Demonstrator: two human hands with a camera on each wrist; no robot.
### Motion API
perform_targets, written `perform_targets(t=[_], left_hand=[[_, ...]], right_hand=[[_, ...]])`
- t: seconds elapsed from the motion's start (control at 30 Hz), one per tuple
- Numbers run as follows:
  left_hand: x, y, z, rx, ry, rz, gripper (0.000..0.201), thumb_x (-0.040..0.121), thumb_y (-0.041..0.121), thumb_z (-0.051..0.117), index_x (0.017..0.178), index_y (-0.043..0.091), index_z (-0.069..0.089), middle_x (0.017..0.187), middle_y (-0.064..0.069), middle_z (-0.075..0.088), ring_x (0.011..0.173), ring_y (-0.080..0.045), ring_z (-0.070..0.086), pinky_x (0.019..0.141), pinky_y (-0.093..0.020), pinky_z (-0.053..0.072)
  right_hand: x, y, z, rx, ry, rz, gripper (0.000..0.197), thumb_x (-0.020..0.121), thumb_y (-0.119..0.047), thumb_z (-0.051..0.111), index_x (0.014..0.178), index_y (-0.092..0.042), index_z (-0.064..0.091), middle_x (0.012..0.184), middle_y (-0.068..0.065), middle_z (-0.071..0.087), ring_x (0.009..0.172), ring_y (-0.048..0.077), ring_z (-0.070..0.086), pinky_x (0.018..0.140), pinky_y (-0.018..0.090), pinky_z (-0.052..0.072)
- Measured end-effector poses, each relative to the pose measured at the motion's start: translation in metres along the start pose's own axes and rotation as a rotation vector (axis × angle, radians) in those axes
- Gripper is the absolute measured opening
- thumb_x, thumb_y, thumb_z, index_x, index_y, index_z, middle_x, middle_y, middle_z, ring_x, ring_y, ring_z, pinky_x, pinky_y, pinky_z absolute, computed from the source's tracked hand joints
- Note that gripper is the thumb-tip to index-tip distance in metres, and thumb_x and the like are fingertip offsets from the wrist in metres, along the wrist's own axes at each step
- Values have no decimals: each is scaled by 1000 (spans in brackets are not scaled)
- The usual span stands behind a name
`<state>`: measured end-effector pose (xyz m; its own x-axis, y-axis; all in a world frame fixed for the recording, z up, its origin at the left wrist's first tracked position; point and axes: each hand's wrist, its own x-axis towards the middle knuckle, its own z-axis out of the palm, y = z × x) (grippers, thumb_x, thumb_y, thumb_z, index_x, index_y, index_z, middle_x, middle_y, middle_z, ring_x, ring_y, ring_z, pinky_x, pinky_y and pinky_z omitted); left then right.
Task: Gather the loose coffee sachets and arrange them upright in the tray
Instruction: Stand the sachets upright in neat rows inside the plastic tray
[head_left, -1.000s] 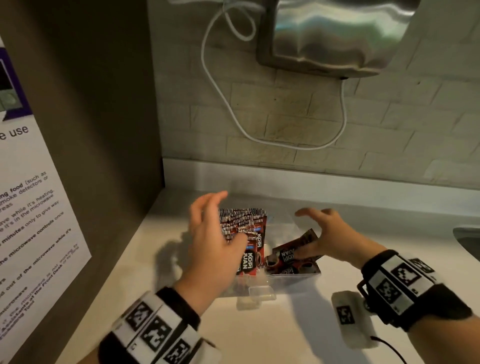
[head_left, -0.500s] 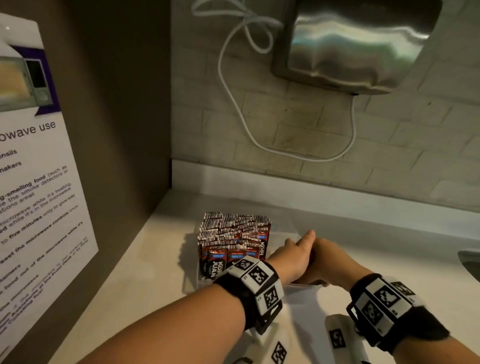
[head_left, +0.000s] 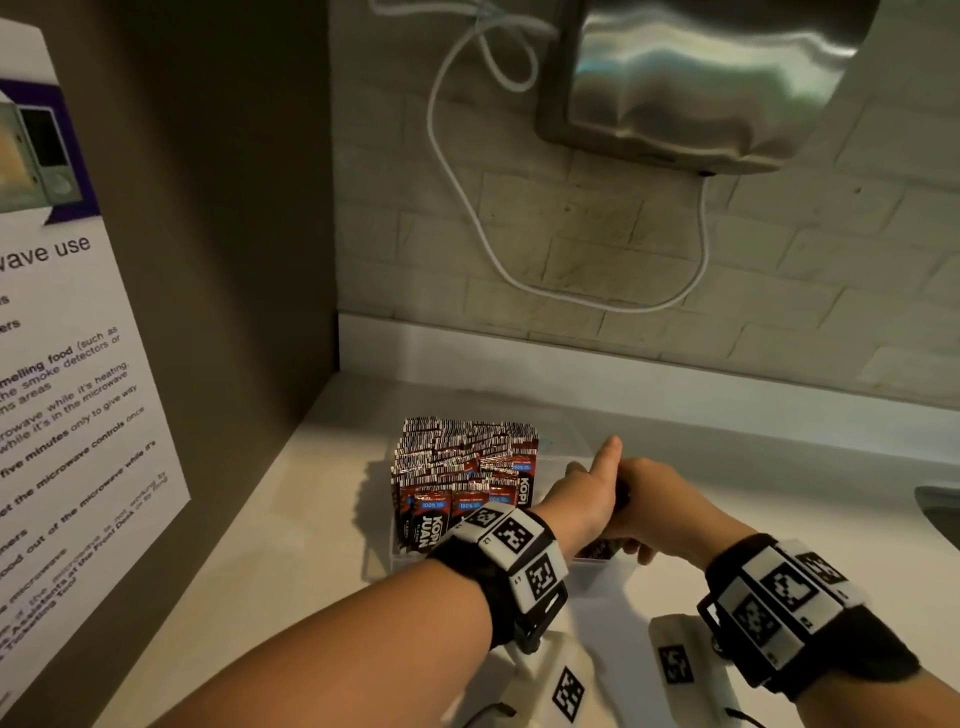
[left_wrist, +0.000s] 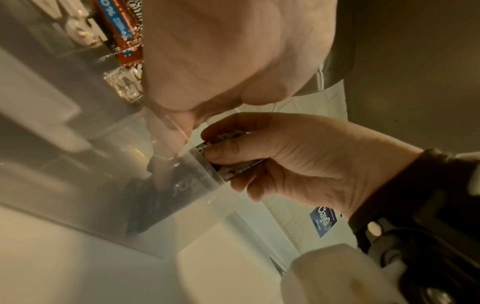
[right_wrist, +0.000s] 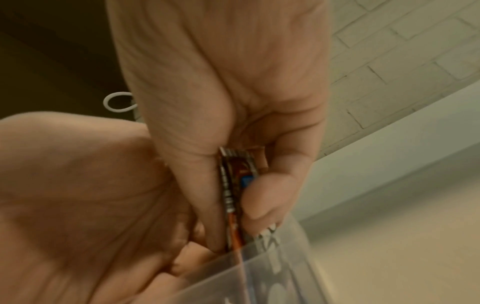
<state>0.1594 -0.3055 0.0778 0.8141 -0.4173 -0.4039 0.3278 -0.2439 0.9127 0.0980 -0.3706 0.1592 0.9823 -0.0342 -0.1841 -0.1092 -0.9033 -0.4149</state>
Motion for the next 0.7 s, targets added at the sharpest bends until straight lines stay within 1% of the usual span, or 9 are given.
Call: perform_targets(t=[0.1,0.17,0.23,0.3,0.33,0.47,0.57,0.63,0.7], left_hand=[[-25,12,-9,-51,-2,-29,139,29,101,22,143,24,38,135,-11,54,121,-29,54,105,-46,41],[-37,17,-12,-102,-2,-23,134,35,98,25,144,21,37,136,-10,53,119,-28,55,104,-45,43],[-50,23,-15,-132,-18,-19,117,55,95,27,145,20,35,135,-11,53,115,-30,58,100,-46,46],[-59,28,-18,-142,-32,-1,94,78,84,27,145,19,35,135,-13,52,117,-30,56,99,-42,47],[-60,28,-20,-143,-31,3,87,84,80,26,145,19,35,136,-13,52,118,-29,55,98,-40,47],[-64,28,-24,-118,-38,18,81,83,77,31,141,21,38,128,-14,57,114,-30,57,98,-45,48],[-80,30,-32,-137,32,133,49,96,57,39,130,23,45,127,-7,54,110,-23,53,90,-36,47],[-91,30,-40,-179,101,258,30,98,43,46,117,21,48,118,-5,54,100,-19,53,84,-32,45],[-105,29,-49,-239,139,350,23,98,35,49,113,19,50,113,-4,54,93,-17,54,76,-30,46]], right_hand=[[-2,-5,2,17,-37,-13,29,81,-14,72,83,-32,49,66,1,66,45,12,60,51,30,58],[-2,-6,2,35,-36,-23,22,86,-19,67,88,-32,49,66,-1,65,45,13,60,50,30,57],[-1,-3,4,42,-6,-22,16,89,-17,63,100,-24,54,70,1,65,44,14,60,46,28,55],[3,1,5,31,34,9,21,88,-8,59,108,-14,58,73,6,67,44,16,62,44,28,55],[4,3,6,21,49,26,23,87,-4,56,109,-12,59,73,8,67,44,17,63,44,28,55],[2,3,-3,18,113,45,24,84,3,51,99,-13,62,71,9,67,44,19,63,45,30,56],[-4,4,-25,135,214,23,23,78,8,58,89,-11,64,70,17,68,45,26,63,43,34,54],[-11,6,-42,278,311,-16,25,75,12,62,86,-10,65,69,17,67,42,22,60,40,31,53],[-20,4,-57,429,378,-69,28,75,14,66,85,-12,66,70,12,66,42,18,57,38,27,50]])
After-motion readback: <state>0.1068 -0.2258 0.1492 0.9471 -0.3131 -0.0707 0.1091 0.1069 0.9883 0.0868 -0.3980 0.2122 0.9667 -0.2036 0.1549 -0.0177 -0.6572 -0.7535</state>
